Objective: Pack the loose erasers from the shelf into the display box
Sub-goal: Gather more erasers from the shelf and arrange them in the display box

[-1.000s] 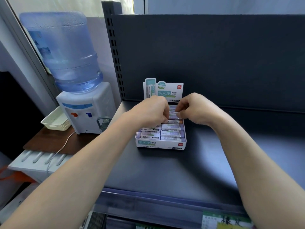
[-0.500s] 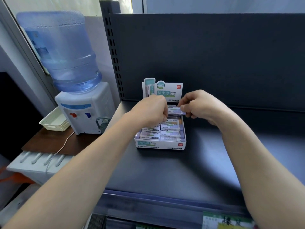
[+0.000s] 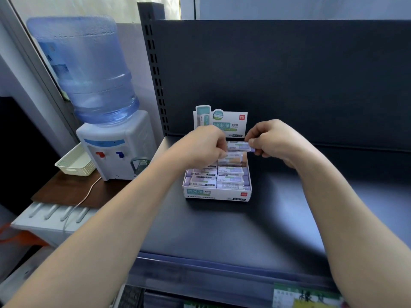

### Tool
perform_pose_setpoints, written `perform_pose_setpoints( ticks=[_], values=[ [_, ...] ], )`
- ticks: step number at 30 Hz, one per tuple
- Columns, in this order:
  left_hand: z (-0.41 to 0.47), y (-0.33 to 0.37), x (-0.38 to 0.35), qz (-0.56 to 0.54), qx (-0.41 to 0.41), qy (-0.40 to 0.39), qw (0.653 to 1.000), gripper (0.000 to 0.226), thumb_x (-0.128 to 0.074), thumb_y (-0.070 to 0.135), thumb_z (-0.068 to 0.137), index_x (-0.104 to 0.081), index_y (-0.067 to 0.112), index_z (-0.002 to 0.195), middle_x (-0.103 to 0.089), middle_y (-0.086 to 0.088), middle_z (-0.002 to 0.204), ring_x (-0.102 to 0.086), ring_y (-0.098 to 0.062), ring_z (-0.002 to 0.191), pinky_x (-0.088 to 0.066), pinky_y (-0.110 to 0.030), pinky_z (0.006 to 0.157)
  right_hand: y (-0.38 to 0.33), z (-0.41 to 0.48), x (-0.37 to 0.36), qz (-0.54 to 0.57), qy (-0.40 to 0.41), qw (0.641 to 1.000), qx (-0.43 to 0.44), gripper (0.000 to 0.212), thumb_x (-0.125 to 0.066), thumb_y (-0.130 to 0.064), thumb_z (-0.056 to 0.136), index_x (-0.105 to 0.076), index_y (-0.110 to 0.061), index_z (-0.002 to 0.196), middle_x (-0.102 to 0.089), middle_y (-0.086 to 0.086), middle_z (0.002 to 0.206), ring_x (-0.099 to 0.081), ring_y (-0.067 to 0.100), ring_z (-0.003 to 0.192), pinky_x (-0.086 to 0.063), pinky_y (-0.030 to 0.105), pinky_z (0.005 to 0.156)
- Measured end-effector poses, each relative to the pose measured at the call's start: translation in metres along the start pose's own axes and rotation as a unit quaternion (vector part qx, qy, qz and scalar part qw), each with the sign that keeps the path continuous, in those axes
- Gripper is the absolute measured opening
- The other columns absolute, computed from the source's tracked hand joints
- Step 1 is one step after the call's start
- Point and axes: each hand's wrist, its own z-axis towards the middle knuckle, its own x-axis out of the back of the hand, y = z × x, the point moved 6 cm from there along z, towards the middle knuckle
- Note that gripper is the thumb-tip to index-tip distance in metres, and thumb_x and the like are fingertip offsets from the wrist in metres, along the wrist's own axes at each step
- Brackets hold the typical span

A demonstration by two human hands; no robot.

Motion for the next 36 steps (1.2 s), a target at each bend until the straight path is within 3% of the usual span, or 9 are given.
perform_pose_setpoints(
  ticks=[4,9,12,16,23,27,32,36],
  values=[
    [-0.001,-0.007,0.011,-0.060,0.011,0.000,0.998,0.005,-0.060,0.016,0.090,-0.065,0.015,0.089,-0.061,0.010,0.082,-0.058,-0.011,0.083,-0.043,-0.026,0.077,-0.001,-0.001,0.005,0.013,0.009,1.000,-0.001,0.021,-0.051,-0.002,0.090,-0.062,-0.014,0.076,-0.061,0.004,0.068,-0.053,0.012,0.057,-0.043,0.021,0.051],
    [-0.003,-0.016,0.015,-0.078,0.040,0.005,0.996,0.008,-0.059,0.012,0.090,-0.067,0.012,0.092,-0.063,0.003,0.090,-0.057,-0.015,0.088,-0.044,-0.028,0.080,-0.004,-0.005,-0.003,-0.006,-0.045,0.999,0.002,0.015,-0.053,-0.001,0.089,-0.067,-0.007,0.086,-0.059,0.003,0.065,-0.052,0.012,0.057,-0.041,0.020,0.050],
    [-0.006,-0.015,0.010,-0.073,0.046,-0.016,0.996,0.007,-0.062,0.013,0.089,-0.066,0.017,0.086,-0.061,0.008,0.082,-0.057,-0.011,0.081,-0.042,-0.025,0.076,-0.005,-0.006,-0.009,-0.021,-0.049,0.999,0.004,0.015,-0.057,-0.002,0.087,-0.067,-0.009,0.079,-0.059,0.003,0.063,-0.053,0.012,0.057,-0.043,0.019,0.051],
    [-0.007,-0.018,0.007,-0.084,0.060,-0.013,0.995,0.007,-0.063,0.013,0.088,-0.067,0.019,0.085,-0.063,0.006,0.085,-0.058,-0.011,0.083,-0.043,-0.025,0.077,-0.005,-0.004,-0.013,-0.020,-0.030,0.999,0.013,0.019,-0.066,-0.001,0.083,-0.064,-0.013,0.067,-0.060,0.001,0.062,-0.056,0.010,0.055,-0.046,0.015,0.046],
    [-0.010,-0.026,0.010,-0.119,0.079,0.006,0.990,0.008,-0.061,0.012,0.090,-0.067,0.016,0.087,-0.064,0.004,0.092,-0.058,-0.015,0.090,-0.044,-0.029,0.080,-0.007,-0.004,-0.016,-0.066,-0.042,0.996,0.044,0.005,-0.076,-0.011,0.074,-0.072,-0.013,0.072,-0.063,0.000,0.064,-0.055,0.013,0.058,-0.052,0.031,0.065],
    [-0.012,-0.029,0.011,-0.130,0.081,0.015,0.988,0.009,-0.060,0.012,0.090,-0.067,0.016,0.086,-0.063,0.005,0.089,-0.057,-0.014,0.088,-0.043,-0.029,0.080,-0.012,-0.009,-0.018,-0.117,-0.045,0.990,0.072,0.012,-0.078,-0.009,0.071,-0.072,-0.015,0.079,-0.057,-0.007,0.069,-0.052,0.008,0.063,-0.040,0.022,0.054],
    [-0.011,-0.027,0.009,-0.125,0.079,0.010,0.989,0.008,-0.061,0.014,0.089,-0.067,0.018,0.086,-0.064,0.005,0.091,-0.058,-0.014,0.090,-0.045,-0.030,0.082,-0.014,-0.010,-0.020,-0.141,-0.028,0.985,0.092,0.010,-0.078,-0.013,0.073,-0.071,-0.017,0.079,-0.057,-0.008,0.072,-0.053,0.008,0.065,-0.041,0.022,0.054],
    [-0.008,-0.021,0.004,-0.109,0.074,0.005,0.991,0.008,-0.063,0.016,0.088,-0.070,0.019,0.085,-0.068,0.003,0.089,-0.061,-0.011,0.083,-0.046,-0.022,0.069,-0.009,-0.004,-0.005,-0.093,-0.028,0.993,0.071,0.012,-0.071,-0.005,0.077,-0.072,-0.017,0.081,-0.062,-0.002,0.066,-0.054,0.011,0.060,-0.045,0.024,0.061]
  ],
)
